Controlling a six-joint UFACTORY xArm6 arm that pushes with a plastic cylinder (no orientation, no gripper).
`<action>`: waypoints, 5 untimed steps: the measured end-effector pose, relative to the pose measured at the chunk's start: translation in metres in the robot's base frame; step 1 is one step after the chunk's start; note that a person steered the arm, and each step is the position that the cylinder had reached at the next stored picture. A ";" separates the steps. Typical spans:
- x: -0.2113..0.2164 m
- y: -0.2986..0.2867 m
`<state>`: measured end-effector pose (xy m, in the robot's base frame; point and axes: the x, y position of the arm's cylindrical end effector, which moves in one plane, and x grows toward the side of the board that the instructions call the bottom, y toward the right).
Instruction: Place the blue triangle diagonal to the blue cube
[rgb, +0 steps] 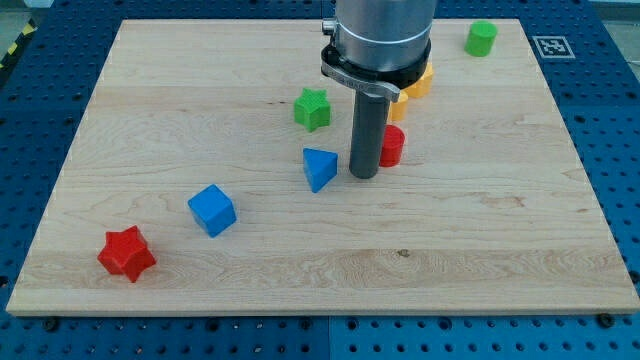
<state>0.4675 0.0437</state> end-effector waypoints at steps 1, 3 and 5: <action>-0.001 -0.003; -0.001 -0.028; -0.001 -0.066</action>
